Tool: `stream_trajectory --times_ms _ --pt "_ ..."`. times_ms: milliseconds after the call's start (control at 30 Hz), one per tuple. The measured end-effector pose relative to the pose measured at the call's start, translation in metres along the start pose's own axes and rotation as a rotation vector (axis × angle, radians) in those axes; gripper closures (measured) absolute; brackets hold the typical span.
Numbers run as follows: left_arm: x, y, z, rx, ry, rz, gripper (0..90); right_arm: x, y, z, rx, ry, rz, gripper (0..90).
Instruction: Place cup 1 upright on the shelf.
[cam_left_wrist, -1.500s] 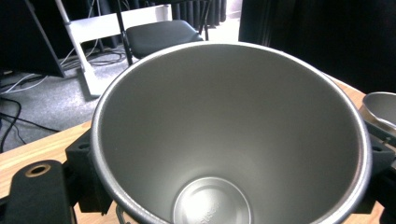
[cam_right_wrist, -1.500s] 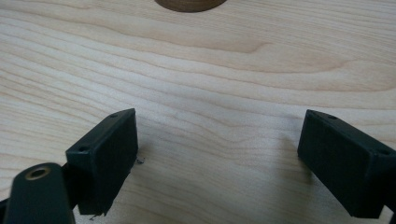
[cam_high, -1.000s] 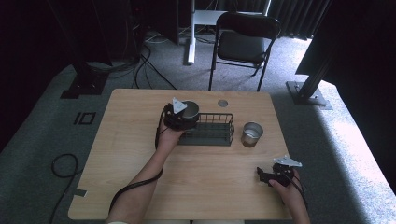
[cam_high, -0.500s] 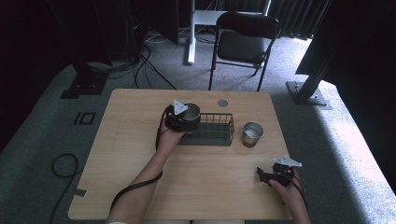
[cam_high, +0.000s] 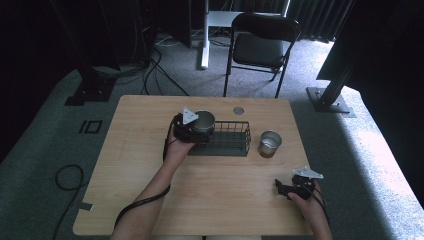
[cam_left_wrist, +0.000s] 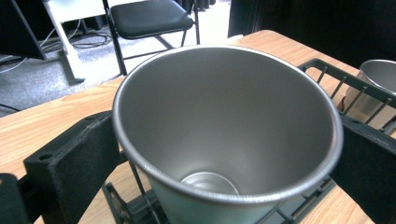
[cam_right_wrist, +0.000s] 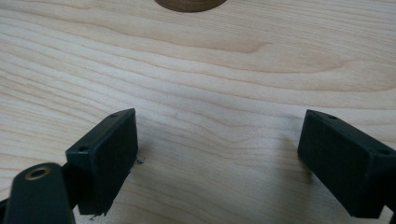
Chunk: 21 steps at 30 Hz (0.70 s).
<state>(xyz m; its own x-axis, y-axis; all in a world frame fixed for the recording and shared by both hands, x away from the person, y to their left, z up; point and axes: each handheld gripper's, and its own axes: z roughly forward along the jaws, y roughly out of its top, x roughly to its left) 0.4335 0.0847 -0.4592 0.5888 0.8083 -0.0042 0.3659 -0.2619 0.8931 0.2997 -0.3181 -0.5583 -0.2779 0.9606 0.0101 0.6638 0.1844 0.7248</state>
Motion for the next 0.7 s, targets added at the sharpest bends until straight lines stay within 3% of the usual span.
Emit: stream_trajectory --times_ms 700 --pt "0.000 -0.015 -0.029 -0.007 -0.012 0.017 0.8 0.000 0.000 0.000 0.000 0.000 -0.001 11.8"
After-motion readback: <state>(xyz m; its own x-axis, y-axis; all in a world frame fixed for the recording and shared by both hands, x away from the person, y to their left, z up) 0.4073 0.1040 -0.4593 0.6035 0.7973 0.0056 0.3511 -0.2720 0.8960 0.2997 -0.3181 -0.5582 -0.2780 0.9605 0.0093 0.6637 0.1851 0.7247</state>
